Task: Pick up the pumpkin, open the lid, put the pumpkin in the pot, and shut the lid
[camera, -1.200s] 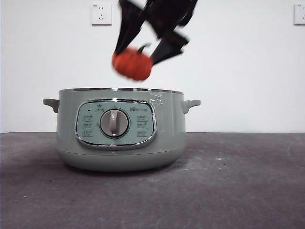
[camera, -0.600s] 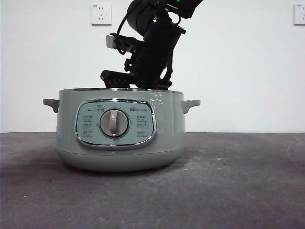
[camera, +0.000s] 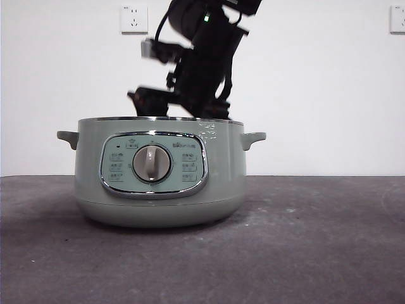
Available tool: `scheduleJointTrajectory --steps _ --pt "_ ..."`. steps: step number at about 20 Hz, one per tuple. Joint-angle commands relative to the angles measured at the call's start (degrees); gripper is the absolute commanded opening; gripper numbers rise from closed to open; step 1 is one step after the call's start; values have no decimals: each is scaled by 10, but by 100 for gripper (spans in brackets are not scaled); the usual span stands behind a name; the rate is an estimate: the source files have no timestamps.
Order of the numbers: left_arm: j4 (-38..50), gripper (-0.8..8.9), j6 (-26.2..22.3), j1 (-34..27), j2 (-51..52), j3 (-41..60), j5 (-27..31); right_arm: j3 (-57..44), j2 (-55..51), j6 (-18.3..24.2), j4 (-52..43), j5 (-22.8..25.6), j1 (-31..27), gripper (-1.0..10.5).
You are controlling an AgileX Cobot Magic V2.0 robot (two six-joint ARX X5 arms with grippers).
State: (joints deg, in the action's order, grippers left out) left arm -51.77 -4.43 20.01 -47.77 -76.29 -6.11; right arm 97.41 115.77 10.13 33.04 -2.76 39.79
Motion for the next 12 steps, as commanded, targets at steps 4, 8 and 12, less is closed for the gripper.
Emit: scheduleJointTrajectory --steps 4,8,12 --pt "55 -8 1 -1 -26 -11 -24 -2 -177 -33 36 92 0 690" --pt "101 -9 -1 0 -89 -11 -46 -2 -315 -58 99 123 -1 690" --pt "164 -8 -7 7 -165 -11 -62 -2 -417 -71 154 122 -1 689"
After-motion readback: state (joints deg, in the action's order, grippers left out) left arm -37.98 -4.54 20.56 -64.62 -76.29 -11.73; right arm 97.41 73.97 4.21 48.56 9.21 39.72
